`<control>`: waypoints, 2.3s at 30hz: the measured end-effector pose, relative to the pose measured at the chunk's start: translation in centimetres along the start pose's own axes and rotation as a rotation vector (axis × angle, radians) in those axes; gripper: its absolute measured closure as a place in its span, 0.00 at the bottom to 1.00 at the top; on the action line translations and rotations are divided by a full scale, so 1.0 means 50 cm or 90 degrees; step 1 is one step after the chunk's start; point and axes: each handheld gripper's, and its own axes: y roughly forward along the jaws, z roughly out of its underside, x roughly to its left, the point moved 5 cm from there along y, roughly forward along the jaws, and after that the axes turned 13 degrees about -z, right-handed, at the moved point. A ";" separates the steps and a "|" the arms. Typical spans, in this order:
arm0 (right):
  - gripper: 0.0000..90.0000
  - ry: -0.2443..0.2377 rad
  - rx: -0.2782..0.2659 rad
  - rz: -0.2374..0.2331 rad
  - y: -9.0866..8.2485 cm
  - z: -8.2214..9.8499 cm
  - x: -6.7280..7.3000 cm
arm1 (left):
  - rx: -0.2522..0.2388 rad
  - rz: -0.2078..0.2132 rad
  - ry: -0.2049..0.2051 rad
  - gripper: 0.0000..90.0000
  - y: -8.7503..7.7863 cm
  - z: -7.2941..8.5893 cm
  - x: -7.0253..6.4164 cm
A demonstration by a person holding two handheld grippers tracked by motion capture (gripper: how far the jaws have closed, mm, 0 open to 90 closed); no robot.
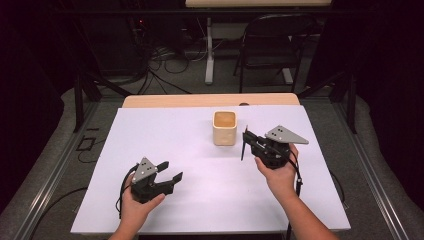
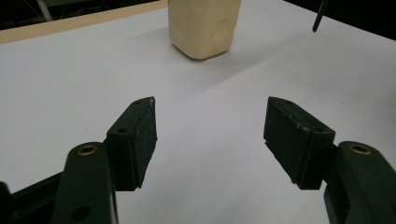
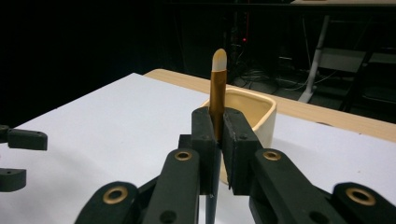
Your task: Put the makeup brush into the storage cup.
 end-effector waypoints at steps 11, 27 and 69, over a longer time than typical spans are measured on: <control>0.93 -0.024 -0.011 0.015 -0.001 -0.032 -0.011 | -0.012 -0.003 -0.008 0.37 -0.003 0.009 0.007; 0.93 -0.033 -0.014 0.033 0.009 -0.061 -0.028 | -0.025 0.004 0.003 0.37 -0.005 0.009 -0.001; 0.93 -0.045 -0.027 0.035 0.064 -0.147 -0.044 | -0.019 0.012 -0.006 0.37 -0.003 0.013 0.002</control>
